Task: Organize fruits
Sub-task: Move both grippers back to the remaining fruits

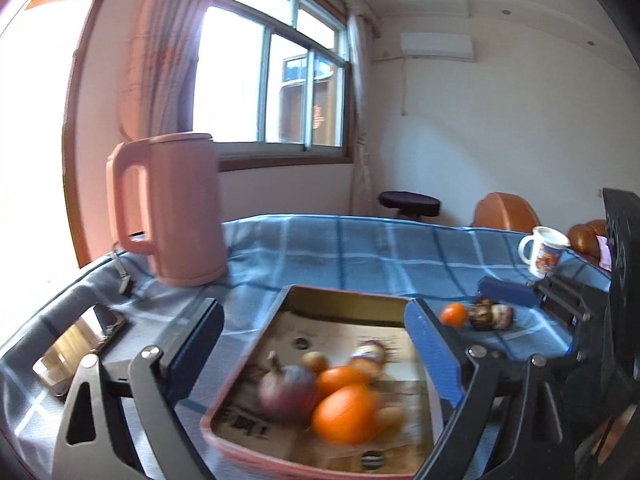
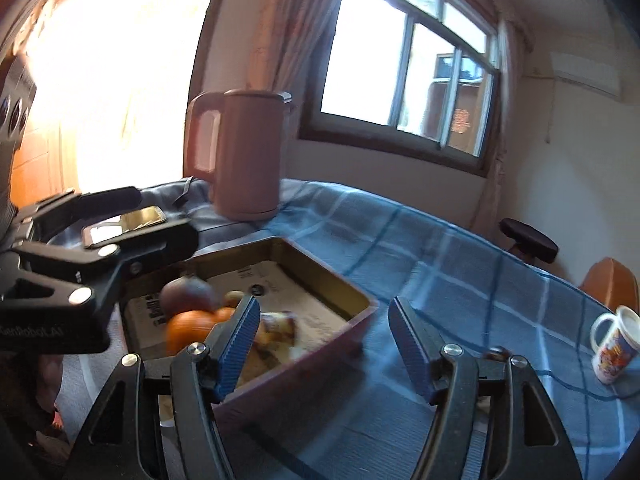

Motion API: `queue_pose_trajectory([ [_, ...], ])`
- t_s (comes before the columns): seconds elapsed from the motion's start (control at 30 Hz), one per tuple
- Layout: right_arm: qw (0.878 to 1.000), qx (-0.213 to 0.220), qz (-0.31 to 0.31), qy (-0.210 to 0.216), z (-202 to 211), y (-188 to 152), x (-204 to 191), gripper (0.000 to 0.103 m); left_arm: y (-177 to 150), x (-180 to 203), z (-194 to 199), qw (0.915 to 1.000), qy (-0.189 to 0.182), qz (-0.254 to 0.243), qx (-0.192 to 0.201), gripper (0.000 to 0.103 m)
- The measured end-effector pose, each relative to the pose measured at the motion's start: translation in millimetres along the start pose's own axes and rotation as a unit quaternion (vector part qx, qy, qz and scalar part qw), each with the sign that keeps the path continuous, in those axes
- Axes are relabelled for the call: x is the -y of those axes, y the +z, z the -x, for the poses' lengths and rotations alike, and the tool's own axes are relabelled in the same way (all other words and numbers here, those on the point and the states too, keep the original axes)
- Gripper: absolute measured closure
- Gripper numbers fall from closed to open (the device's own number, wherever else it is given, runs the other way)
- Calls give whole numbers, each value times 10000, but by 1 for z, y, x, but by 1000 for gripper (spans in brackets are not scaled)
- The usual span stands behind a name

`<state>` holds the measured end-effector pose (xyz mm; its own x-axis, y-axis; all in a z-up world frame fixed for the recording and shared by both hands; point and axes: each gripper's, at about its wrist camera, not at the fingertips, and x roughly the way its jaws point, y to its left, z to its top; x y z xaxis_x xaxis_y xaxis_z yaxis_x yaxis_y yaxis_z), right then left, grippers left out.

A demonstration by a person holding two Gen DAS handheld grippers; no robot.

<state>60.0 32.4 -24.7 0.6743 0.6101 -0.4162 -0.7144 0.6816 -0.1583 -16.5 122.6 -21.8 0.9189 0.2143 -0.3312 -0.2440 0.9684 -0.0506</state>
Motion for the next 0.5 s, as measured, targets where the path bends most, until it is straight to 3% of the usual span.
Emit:
queue_pose_trajectory([
  [0.1, 9980, 21, -375, -517, 14, -6, 42, 26, 2, 24, -4, 9997, -203, -125, -13, 4],
  [0.23, 9855, -151, -1234, -1159, 19, -21, 101, 26, 0, 59, -15, 9978, -518, -394, -96, 4],
  [0.33, 9747, -305, -1770, -1330, 17, -33, 133, 26, -2, 80, -26, 9965, -587, -574, -134, 4],
  [0.5, 9668, -694, -2055, -1349, 0, -45, 155, 26, -3, 94, -45, 9960, -548, -657, -258, 4],
])
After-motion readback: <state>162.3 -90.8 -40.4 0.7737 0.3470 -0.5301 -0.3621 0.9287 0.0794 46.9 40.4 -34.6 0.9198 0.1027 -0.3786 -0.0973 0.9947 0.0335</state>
